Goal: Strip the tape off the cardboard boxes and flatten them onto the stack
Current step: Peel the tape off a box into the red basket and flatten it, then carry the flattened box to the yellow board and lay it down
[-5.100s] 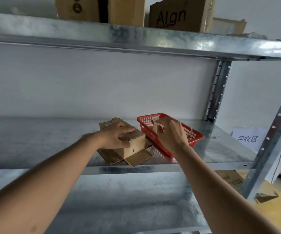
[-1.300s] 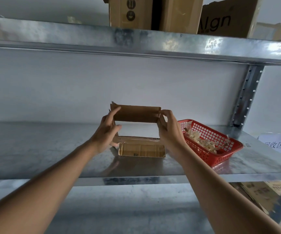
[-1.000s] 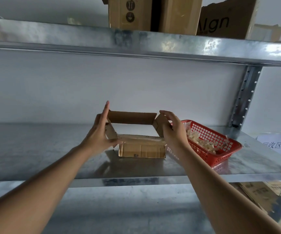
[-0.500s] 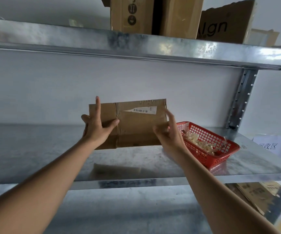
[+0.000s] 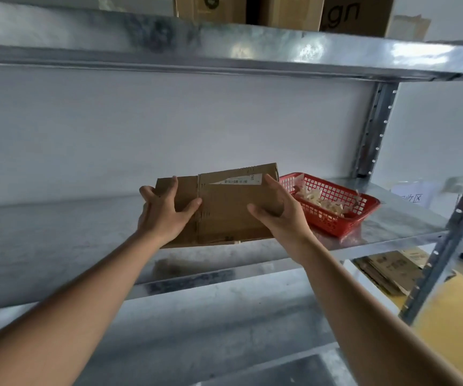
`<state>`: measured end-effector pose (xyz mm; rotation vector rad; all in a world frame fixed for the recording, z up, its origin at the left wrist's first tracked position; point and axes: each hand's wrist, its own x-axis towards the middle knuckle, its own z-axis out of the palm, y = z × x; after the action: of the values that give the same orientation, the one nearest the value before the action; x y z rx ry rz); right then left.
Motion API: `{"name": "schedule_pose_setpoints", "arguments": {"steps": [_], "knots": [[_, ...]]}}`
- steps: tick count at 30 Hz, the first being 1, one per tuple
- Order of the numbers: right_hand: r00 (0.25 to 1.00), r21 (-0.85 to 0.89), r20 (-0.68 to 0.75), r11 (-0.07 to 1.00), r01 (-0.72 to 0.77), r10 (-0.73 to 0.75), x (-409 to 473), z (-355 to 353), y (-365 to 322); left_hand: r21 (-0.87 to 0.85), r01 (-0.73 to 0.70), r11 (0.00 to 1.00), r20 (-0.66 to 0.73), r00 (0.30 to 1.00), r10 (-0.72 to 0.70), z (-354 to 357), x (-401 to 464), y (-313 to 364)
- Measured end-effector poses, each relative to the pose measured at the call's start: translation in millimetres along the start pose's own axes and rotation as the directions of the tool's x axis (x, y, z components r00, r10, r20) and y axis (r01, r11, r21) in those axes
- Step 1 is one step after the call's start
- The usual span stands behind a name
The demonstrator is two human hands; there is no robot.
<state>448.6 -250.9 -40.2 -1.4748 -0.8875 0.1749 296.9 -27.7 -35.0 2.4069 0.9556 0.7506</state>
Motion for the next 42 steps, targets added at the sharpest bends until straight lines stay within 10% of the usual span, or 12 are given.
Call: {"name": "schedule_pose_setpoints", "arguments": {"steps": [16,42], "knots": [[0.910,0.161,-0.407,0.987,-0.008,0.074,-166,-88,-6,0.040,-0.374,0.926,0.044,0.927,0.373,30,-109,91],[0.536,0.123,-0.794,0.938,-0.323,0.288,-496,-368,34,-0.132,-0.803,0.581,0.534,0.436,0.724,258,-347,337]]}}
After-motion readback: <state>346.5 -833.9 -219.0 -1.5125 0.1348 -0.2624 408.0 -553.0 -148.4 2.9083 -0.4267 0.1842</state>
